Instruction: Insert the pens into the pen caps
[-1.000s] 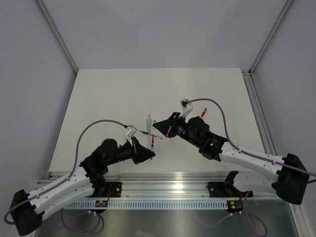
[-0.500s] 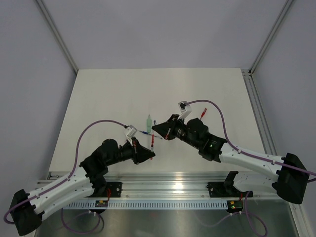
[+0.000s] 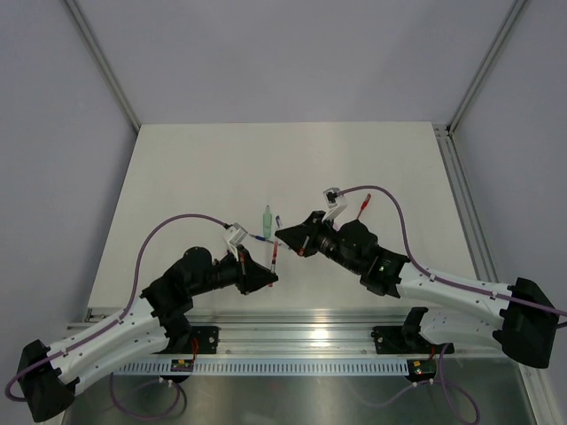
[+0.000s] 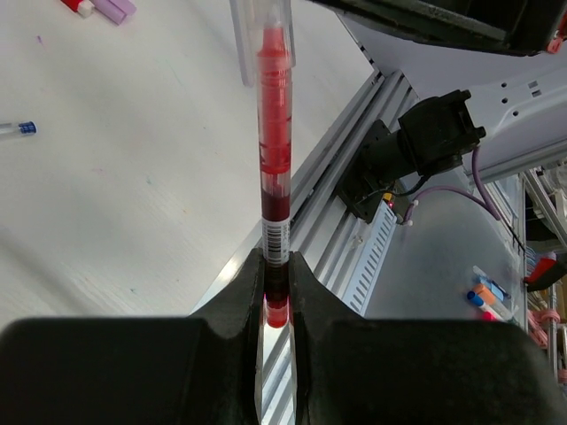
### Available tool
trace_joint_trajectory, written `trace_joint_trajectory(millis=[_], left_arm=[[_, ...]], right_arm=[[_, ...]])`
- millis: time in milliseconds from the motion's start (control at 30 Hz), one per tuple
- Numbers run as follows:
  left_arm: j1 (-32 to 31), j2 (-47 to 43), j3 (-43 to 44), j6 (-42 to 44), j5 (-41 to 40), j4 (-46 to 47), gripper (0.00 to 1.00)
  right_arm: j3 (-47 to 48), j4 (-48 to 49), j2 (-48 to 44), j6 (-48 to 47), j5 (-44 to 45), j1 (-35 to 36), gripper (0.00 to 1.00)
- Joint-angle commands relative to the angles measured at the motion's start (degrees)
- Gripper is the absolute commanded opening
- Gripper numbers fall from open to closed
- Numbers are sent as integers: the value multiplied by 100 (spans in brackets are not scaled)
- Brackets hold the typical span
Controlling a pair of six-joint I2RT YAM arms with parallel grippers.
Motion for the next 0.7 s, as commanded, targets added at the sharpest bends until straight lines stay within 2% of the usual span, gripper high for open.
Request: trace_joint_trajectory(millis=[0, 333, 667], left_arm=[[28, -27, 446, 69, -220, 597, 0], [28, 87, 1043, 34, -317, 642, 0], [28, 8, 1921, 482, -589, -96, 0]], right_arm=[[-201, 0, -132, -210, -154, 231, 0], [-315, -113, -237, -457, -22, 705, 0], [-306, -869, -317, -413, 311, 1408, 0]])
